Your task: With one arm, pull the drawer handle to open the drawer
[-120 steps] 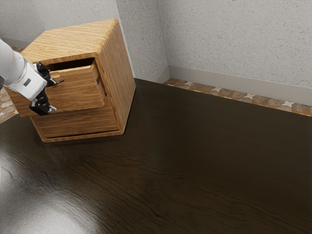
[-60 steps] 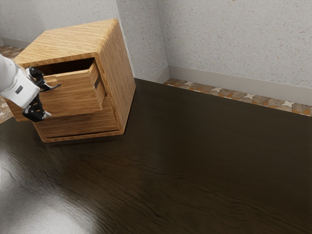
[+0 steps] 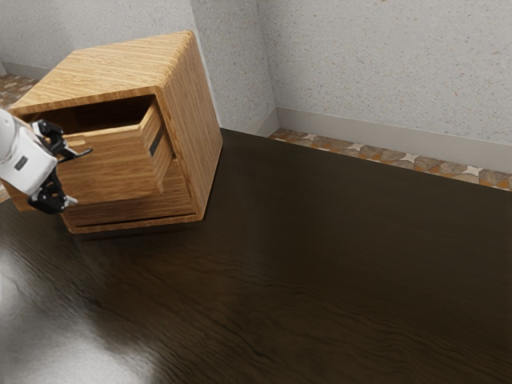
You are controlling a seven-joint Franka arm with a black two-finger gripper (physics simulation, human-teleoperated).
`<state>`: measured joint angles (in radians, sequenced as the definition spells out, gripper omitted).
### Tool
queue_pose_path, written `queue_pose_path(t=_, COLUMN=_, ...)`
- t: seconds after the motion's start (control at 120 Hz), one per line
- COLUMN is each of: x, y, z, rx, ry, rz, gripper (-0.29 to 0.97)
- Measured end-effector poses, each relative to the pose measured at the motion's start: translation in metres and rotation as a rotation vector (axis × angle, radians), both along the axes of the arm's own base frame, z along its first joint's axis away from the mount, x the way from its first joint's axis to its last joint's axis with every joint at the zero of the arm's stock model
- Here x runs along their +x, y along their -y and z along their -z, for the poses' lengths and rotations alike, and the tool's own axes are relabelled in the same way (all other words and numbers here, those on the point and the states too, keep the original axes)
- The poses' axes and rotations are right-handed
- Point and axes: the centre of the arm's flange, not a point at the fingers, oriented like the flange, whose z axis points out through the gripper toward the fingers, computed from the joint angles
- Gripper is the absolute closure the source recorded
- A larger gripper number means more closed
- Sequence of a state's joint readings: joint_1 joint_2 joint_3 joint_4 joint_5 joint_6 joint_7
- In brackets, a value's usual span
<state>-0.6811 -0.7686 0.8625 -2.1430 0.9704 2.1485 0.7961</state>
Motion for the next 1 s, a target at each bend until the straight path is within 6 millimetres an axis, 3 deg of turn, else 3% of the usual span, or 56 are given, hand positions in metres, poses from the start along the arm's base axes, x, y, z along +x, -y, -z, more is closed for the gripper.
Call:
queue_pose_path(t=0.583, x=-0.053, y=0.030, z=0.005, rx=-0.013, ry=0.023, rz=-0.032, gripper=0.00)
queue_pose_path(t=1.0, x=-0.073, y=0.057, z=0.009, rx=-0.031, ry=0.031, rz=-0.049, gripper=0.00)
